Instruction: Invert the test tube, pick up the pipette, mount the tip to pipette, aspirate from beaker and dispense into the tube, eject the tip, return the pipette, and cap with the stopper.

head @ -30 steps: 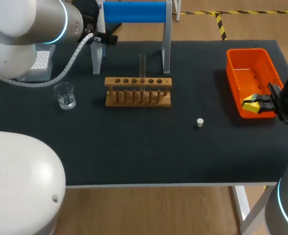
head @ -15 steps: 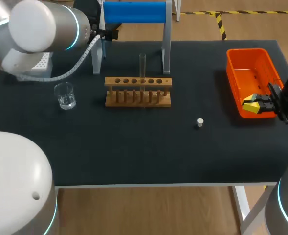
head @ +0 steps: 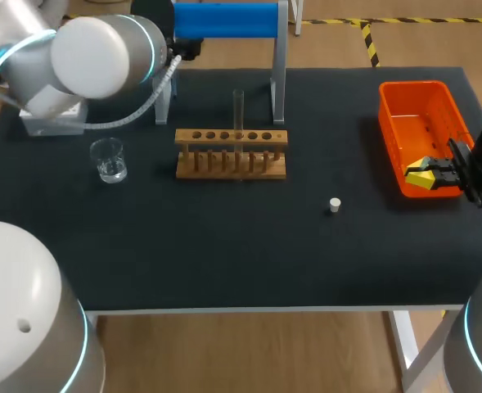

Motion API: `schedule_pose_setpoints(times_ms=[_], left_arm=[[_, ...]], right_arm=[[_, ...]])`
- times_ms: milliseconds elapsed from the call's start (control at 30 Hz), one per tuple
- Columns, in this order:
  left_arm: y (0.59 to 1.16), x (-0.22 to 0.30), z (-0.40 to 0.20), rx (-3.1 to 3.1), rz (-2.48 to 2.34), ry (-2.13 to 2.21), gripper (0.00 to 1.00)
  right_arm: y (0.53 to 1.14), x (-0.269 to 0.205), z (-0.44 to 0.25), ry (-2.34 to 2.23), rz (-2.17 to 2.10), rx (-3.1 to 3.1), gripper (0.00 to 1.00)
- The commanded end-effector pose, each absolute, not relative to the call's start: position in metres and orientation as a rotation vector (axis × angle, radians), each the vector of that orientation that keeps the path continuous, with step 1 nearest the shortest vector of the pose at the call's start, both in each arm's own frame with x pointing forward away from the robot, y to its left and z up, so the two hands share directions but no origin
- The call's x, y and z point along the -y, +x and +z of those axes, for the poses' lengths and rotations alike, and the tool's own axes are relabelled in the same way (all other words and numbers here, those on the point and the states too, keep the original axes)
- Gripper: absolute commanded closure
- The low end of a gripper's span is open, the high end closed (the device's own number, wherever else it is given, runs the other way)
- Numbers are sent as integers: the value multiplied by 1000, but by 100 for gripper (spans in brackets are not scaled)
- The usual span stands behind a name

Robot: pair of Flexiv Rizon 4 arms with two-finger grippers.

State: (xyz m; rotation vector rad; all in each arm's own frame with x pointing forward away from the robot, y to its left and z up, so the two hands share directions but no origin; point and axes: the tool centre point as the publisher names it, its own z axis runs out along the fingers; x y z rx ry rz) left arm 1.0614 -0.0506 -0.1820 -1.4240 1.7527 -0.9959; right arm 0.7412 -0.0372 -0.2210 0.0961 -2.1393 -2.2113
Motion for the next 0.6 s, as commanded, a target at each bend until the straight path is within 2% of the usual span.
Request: schedule_pose_setpoints(times_ms=[33, 600], left_arm=[[1068, 57, -183, -1725, -977, -1438, 0], [1095, 55, -188, -1652, -993, -1461, 0]], right_arm=[[740, 38, -221, 97, -2211, 2142, 100], [740, 38, -221, 97, -2211, 2142, 100]])
